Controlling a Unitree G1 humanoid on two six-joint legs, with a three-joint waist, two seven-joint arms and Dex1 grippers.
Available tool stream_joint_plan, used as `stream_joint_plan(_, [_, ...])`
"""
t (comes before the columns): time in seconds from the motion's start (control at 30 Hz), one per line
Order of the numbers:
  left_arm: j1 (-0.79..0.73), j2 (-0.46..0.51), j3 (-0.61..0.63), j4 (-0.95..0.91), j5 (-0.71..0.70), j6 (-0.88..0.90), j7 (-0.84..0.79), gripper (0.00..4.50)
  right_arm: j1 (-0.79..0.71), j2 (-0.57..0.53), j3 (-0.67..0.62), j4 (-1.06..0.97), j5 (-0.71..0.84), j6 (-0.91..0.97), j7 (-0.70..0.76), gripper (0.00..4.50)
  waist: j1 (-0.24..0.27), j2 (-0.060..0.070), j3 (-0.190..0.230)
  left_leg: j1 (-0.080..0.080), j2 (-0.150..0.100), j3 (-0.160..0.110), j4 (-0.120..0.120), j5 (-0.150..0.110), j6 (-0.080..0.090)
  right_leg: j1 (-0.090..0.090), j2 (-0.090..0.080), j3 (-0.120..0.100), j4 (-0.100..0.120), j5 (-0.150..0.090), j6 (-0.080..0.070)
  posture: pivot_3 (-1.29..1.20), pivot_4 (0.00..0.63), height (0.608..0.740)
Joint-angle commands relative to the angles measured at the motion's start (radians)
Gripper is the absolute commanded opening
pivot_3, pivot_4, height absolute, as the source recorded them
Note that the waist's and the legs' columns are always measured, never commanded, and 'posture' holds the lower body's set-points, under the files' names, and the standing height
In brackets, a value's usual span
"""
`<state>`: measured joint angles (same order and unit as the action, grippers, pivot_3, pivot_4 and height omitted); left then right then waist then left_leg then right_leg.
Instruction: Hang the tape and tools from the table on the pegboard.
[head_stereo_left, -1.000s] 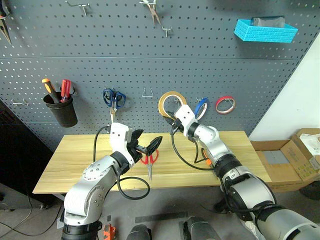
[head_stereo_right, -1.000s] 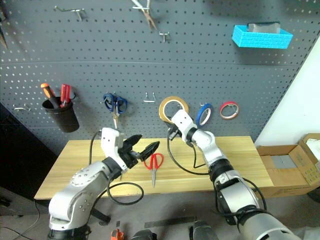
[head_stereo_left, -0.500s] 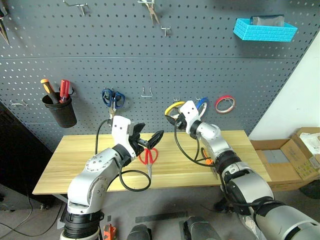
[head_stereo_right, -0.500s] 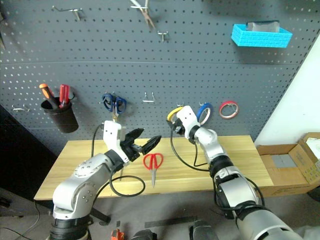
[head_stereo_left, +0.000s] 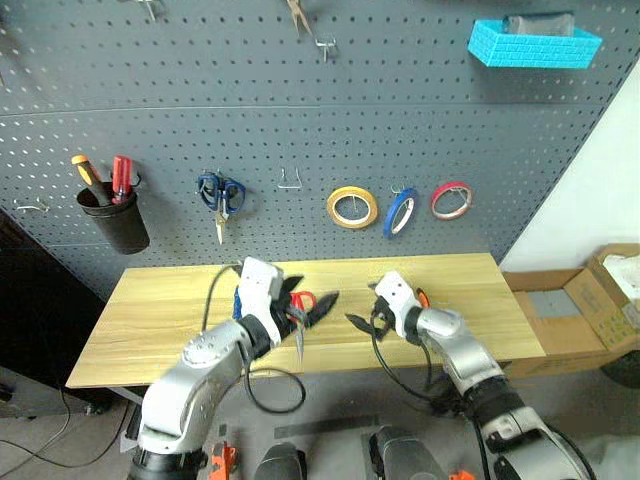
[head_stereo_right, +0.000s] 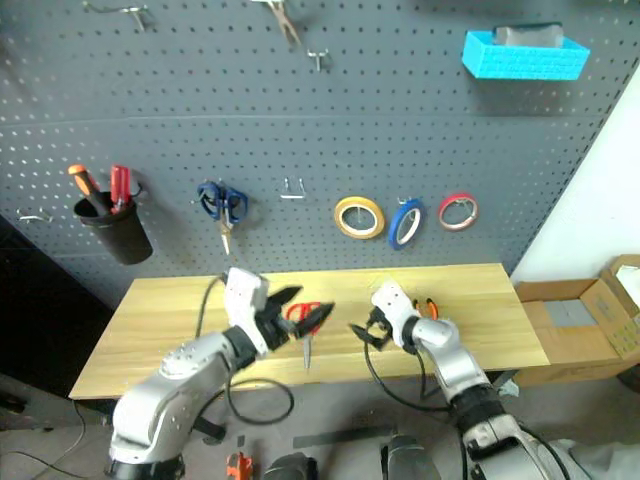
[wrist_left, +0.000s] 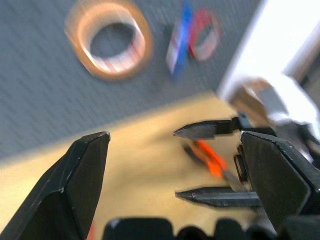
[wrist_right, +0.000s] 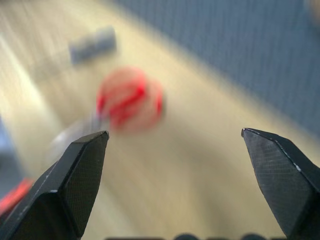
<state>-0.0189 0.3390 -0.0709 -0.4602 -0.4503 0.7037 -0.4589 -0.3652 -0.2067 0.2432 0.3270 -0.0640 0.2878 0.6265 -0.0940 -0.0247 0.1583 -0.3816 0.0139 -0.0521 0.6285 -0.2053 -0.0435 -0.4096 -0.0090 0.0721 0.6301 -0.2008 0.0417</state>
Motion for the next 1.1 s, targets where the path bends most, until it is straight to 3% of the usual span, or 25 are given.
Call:
stream_joint_plan(0.03, [0.015,0.071,-0.104,-0.025,0.081,-0.083,-0.069,4.5,-0.07,0.029,-0.093,-0.056,0.036,0.27,-0.101,4.46,-0.01,-0.001,0.022,-0.001,0.0,0.0,0.0,0.0,0.0,-0.002,0.0,0.0,0.0,0.0,0.0,-0.11,0.209,0.74])
stream_joint_plan(0.17, [-0.016,0.117,-0.195,0.009,0.151,-0.153,-0.125,4.5,-0.163,0.044,-0.185,0.033,0.066,0.416,-0.192,4.46,-0.022,-0.001,0.047,-0.007,-0.001,0.0,0.001,0.0,0.0,-0.008,0.0,0.001,0.0,0.0,0.0,-0.13,0.241,0.74])
stream_joint_plan(0.33, [-0.1,0.116,-0.197,0.081,0.17,-0.187,-0.164,4.5,-0.302,0.008,-0.247,0.221,0.044,0.395,-0.31,4.46,-0.023,-0.002,0.068,-0.018,-0.001,0.001,0.001,0.001,0.002,-0.014,0.0,0.0,0.0,0.0,0.001,-0.14,0.261,0.74])
stream_joint_plan(0.53, [-0.084,0.139,-0.192,0.064,0.165,-0.183,-0.194,4.5,-0.348,0.005,-0.255,0.287,0.057,0.423,-0.358,4.46,-0.022,0.0,0.077,-0.02,-0.001,0.001,-0.003,-0.01,0.02,-0.016,0.0,0.0,0.001,-0.007,0.006,-0.12,0.264,0.74])
stream_joint_plan(0.83, [-0.041,0.128,-0.18,-0.006,0.152,-0.141,-0.175,4.5,-0.391,0.025,-0.303,0.381,0.087,0.493,-0.415,4.46,-0.02,0.0,0.089,-0.02,-0.001,0.001,-0.001,-0.014,0.019,-0.015,0.0,0.0,0.001,-0.01,0.007,-0.09,0.272,0.74])
stream_joint_plan(1.1, [-0.034,0.136,-0.16,-0.027,0.144,-0.121,-0.176,4.5,-0.454,0.001,-0.306,0.562,0.085,0.418,-0.417,4.46,-0.02,-0.003,0.094,-0.018,-0.002,0.001,0.001,-0.014,0.019,-0.013,0.0,0.001,0.002,-0.012,0.003,-0.08,0.279,0.74])
